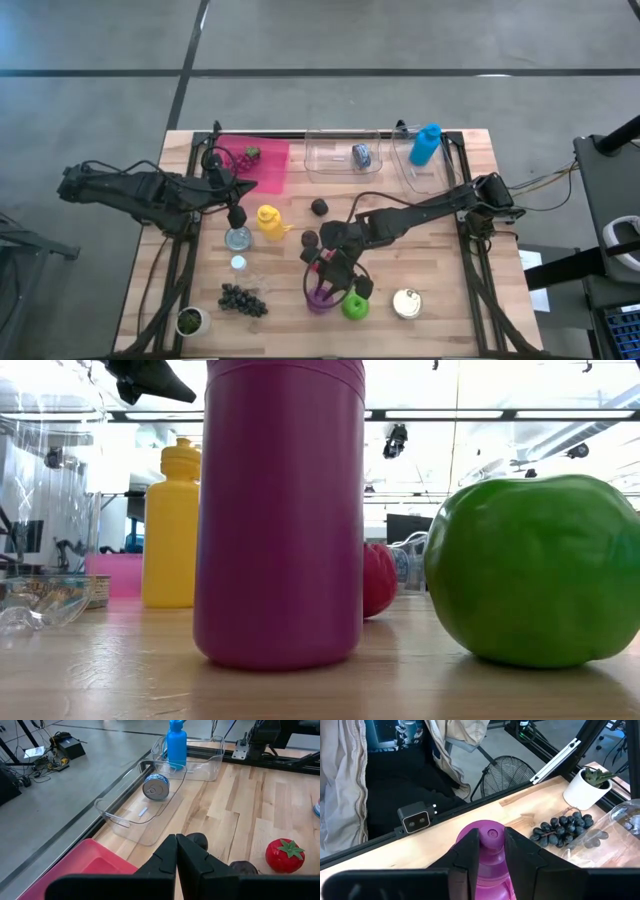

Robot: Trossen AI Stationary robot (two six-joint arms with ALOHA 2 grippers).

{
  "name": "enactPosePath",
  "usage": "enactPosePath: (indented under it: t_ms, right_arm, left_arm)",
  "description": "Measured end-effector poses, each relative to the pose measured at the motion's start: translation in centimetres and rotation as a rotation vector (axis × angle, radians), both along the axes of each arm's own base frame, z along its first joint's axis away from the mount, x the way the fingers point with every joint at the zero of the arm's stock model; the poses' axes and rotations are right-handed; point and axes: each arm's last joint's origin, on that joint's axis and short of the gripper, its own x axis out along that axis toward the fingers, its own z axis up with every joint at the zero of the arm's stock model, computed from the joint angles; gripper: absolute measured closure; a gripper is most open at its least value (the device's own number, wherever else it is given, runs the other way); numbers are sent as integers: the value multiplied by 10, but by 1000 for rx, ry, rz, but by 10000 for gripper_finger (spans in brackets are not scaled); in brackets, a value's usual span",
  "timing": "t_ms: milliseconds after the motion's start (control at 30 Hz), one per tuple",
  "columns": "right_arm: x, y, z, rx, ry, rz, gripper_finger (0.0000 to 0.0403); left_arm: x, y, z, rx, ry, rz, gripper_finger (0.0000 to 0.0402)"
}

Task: Pick & Place Food Item
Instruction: Put the purple water bottle into the right transparent bin

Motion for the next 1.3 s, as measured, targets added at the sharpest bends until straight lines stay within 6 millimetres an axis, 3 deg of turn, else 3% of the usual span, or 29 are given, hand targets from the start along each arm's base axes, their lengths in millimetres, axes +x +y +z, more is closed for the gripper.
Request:
enactPosePath:
  t_ms: [1300]
  right_arm:
    - [-1,0,1,0,9,-2,334]
  left_arm:
    - [0,0,0,1,0,1,391]
